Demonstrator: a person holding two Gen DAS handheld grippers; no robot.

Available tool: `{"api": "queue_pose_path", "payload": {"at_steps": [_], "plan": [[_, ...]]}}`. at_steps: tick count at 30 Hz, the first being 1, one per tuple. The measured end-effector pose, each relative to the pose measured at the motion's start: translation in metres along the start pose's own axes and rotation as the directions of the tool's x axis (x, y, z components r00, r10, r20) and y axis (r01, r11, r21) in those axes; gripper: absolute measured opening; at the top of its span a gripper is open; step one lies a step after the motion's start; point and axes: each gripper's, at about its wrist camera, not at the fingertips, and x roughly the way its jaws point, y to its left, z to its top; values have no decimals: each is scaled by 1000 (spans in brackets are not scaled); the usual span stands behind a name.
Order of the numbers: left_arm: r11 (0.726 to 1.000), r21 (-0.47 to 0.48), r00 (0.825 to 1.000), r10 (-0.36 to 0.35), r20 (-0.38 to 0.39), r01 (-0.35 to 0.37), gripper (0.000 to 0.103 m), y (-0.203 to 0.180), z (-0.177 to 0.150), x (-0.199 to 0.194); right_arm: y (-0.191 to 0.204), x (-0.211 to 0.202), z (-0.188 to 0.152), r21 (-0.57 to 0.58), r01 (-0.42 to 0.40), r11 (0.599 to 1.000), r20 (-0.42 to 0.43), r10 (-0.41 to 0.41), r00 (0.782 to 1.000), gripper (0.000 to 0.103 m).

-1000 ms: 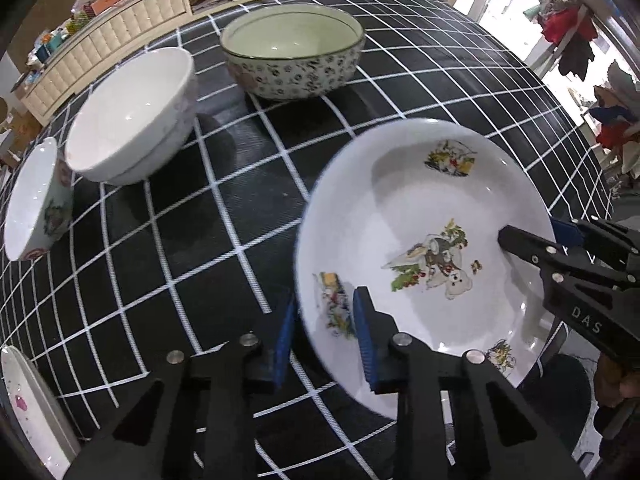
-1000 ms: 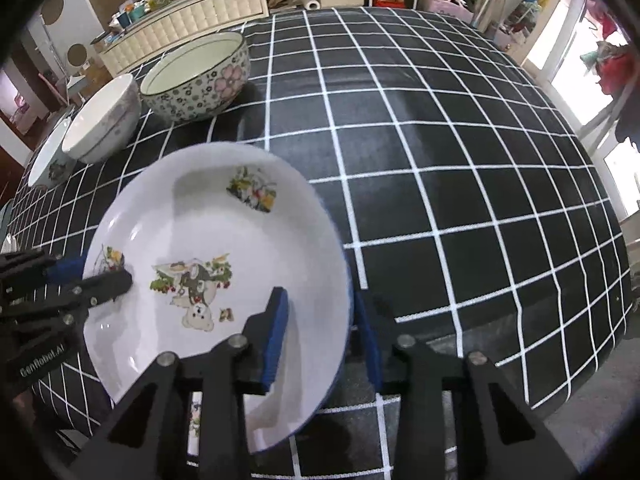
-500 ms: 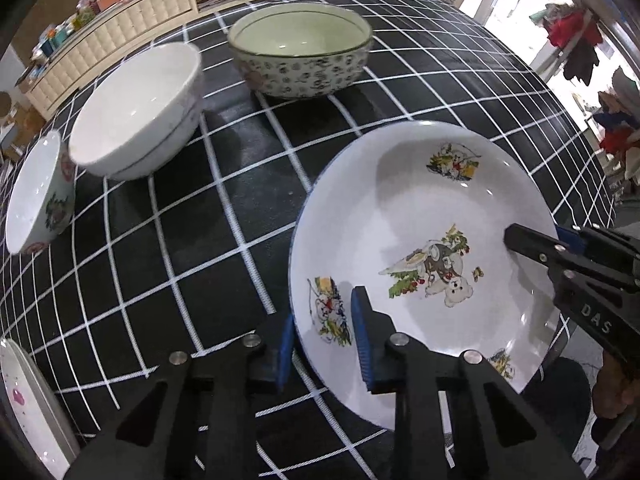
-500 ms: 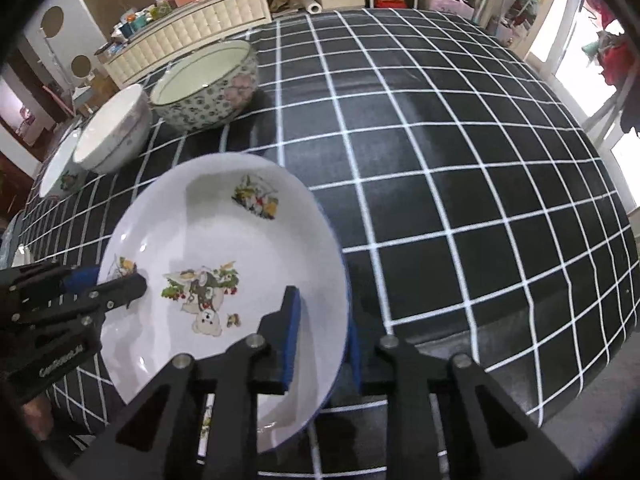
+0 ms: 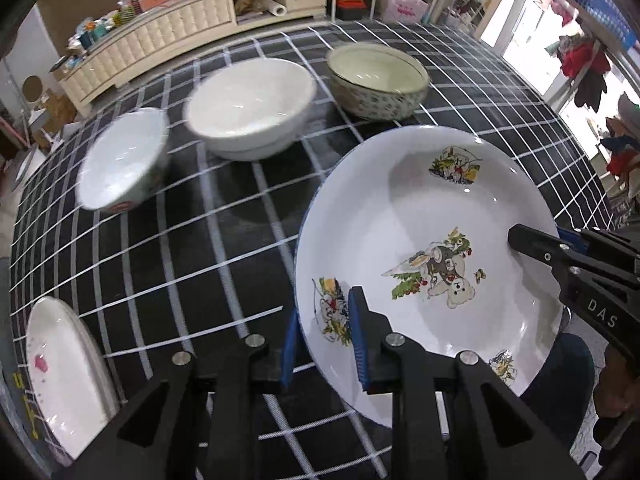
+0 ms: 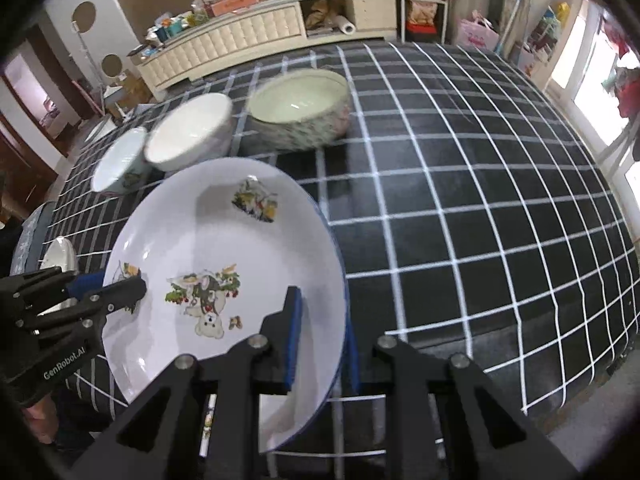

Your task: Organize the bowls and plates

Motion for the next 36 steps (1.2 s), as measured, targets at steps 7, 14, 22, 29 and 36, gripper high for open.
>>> {"api": "queue_pose_path", "payload": {"at_steps": [7,14,22,29,36], "plan": [[997,-64,999,40,29,-39,21,45,-25,-36,56,-3,5,-63,-39,997,27,41,999,23],[986,-145,995,91,50,-82,21,101,-50,-61,110,5,10,-128,-82,988,21,86,996,22],[965,-238,991,122,52,-106,19,160,-82,-81,175,13,11,-207,-114,972,11,119,993,21],[941,-312,988,150,30,-134,19,209,-110,-90,226,29,10,-269,-147,952,-20,147,989,20],[917,-363,984,178,4,-164,19,251,-132,-91,270,55,7,-302,-186,935,-77,171,982,20]]}}
